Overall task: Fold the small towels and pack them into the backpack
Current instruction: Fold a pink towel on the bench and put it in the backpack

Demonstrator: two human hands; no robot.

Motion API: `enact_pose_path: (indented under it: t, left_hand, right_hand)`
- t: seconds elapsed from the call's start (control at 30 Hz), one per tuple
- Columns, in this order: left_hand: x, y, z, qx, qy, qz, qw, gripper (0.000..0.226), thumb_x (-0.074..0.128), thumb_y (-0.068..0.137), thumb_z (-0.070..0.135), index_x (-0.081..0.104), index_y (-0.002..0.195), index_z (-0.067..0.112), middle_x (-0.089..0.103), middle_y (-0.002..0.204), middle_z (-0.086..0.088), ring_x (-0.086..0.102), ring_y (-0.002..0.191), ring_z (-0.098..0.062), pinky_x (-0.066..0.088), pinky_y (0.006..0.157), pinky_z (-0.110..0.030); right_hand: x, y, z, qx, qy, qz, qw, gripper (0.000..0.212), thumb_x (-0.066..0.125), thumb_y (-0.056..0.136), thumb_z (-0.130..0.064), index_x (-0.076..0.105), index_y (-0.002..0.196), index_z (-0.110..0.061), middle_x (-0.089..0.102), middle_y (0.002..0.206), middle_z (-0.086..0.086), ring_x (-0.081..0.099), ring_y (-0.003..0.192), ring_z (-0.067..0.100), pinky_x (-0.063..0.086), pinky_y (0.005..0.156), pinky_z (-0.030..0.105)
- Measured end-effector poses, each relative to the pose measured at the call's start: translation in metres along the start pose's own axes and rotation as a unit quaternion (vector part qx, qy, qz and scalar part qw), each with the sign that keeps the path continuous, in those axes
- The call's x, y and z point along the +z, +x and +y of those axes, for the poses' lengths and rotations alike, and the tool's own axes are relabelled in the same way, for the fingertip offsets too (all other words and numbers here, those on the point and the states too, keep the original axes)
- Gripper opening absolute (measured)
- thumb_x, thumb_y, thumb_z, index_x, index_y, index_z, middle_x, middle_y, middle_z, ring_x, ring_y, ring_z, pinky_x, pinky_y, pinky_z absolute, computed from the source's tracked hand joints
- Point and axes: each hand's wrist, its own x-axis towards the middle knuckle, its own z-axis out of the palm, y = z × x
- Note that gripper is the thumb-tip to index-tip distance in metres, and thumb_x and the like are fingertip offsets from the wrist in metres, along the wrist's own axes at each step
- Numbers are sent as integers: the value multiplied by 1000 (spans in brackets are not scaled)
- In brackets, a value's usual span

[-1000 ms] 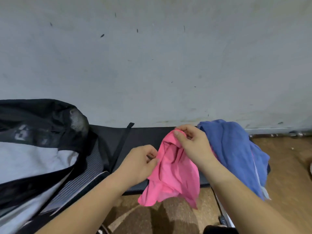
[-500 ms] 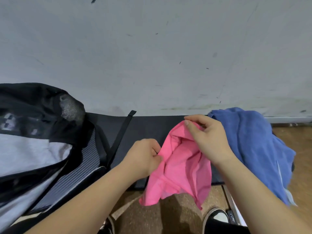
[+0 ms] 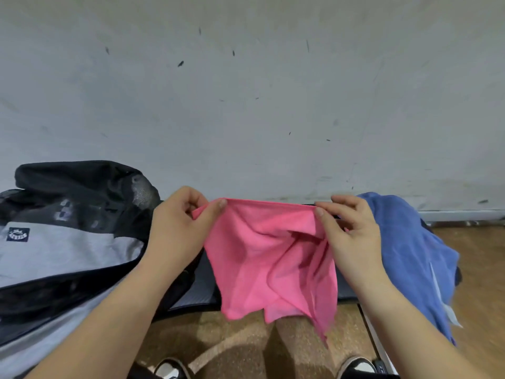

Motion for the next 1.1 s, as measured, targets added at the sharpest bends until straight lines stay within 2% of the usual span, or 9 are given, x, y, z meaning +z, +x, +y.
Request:
enact_pose_path:
  t: [0.1, 0.23, 0.4, 0.5, 0.63, 0.73, 0.9, 0.97, 1.1]
  left_hand:
    - [-5, 0, -1, -13, -19, -3, 1000, 29, 83, 87, 38, 63, 74, 21, 61, 60, -5, 47, 52, -9, 46, 54, -28]
    - [5, -8, 3, -27, -81, -176, 981, 9, 74, 96, 18, 74, 88, 21, 77, 86, -7, 70, 78, -28, 59, 83, -51]
    - [21, -20, 13, 65, -80, -303, 947, 16, 73, 95, 13, 77, 94, 29, 74, 98, 10, 70, 93, -4, 53, 82, -19]
    - [33, -16, 9, 124, -56, -263, 955, 14, 78, 90, 12, 77, 92, 25, 69, 114, 11, 65, 113, -5, 49, 97, -18]
    - [37, -7, 13, 87, -77, -230, 966, 14, 82, 87, 14, 73, 87, 24, 69, 127, 17, 60, 124, 7, 44, 104, -12]
    - [39, -7, 12, 66, -93, -236, 965, 12, 81, 89, 14, 72, 86, 22, 77, 90, 8, 74, 91, -10, 60, 88, -37]
    - [35, -1, 8, 44, -61, -126, 989, 13, 79, 91, 18, 70, 85, 25, 73, 80, 9, 67, 72, -11, 55, 68, -24]
    - [30, 1, 7, 30, -60, -100, 993, 13, 79, 91, 18, 72, 96, 28, 73, 82, 11, 67, 74, -10, 54, 71, -18]
    - [15, 8, 0, 46, -10, -27, 999, 20, 75, 94, 15, 77, 112, 23, 70, 85, 22, 64, 79, 12, 46, 76, -3]
  right_hand:
    - [4, -8, -8, -13, 24, 5, 1000, 12, 73, 95, -13, 80, 95, -24, 70, 99, -7, 67, 92, 2, 50, 79, 12]
    - [18, -16, -11, 20, 39, -48, 998, 14, 66, 99, -11, 73, 95, -22, 74, 84, -7, 65, 74, 1, 51, 69, 13]
    - [36, -23, -21, 34, 65, -150, 986, 16, 69, 97, -11, 77, 93, -25, 78, 88, -6, 71, 77, 8, 60, 72, 32]
    - [40, -23, -30, 37, 123, -176, 976, 15, 69, 97, -5, 77, 94, -17, 78, 87, 7, 71, 76, 29, 60, 71, 40]
    - [36, -12, -30, 48, 143, -202, 968, 13, 68, 97, -7, 78, 96, -14, 76, 89, 18, 69, 84, 43, 60, 74, 50]
    - [35, -7, -24, 37, 115, -212, 970, 12, 70, 96, -9, 78, 98, -17, 78, 92, 10, 73, 87, 36, 61, 79, 46]
    - [36, -6, -10, 6, -33, -233, 972, 20, 73, 90, -11, 77, 94, -30, 75, 83, -4, 67, 72, 14, 59, 69, 30]
    - [35, -5, -5, -11, -106, -209, 972, 22, 72, 86, -11, 73, 89, -33, 73, 81, -14, 65, 70, 9, 56, 66, 29]
    - [25, 0, 5, -26, -180, -153, 971, 25, 68, 81, -5, 67, 83, -30, 70, 75, -13, 64, 69, 8, 53, 63, 26]
